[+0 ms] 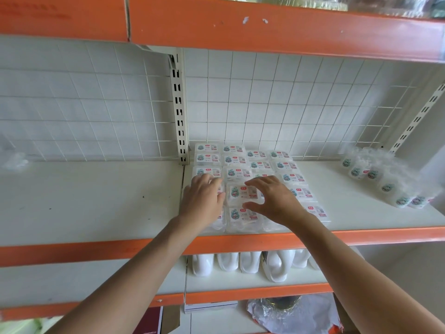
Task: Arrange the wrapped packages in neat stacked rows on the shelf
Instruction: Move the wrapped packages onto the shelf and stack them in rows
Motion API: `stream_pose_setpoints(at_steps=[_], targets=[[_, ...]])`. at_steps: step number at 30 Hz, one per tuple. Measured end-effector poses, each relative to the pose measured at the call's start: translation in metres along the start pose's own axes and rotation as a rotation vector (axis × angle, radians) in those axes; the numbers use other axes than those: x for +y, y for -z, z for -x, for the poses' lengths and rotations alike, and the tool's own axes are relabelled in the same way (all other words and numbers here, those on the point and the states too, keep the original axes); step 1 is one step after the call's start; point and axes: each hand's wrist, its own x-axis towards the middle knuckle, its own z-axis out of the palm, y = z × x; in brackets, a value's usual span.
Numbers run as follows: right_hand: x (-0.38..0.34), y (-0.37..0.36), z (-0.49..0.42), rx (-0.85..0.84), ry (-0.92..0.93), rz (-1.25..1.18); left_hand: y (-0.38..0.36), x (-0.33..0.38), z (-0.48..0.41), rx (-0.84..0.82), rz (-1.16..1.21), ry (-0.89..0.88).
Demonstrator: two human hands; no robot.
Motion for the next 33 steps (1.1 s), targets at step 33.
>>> stream_pose_setpoints(at_steps=[33], targets=[[-0.01, -0.021, -0.008, -0.158, -0.141, 0.005, -0.019, -0.03, -0.009, -0.239, 0.253, 0.124]])
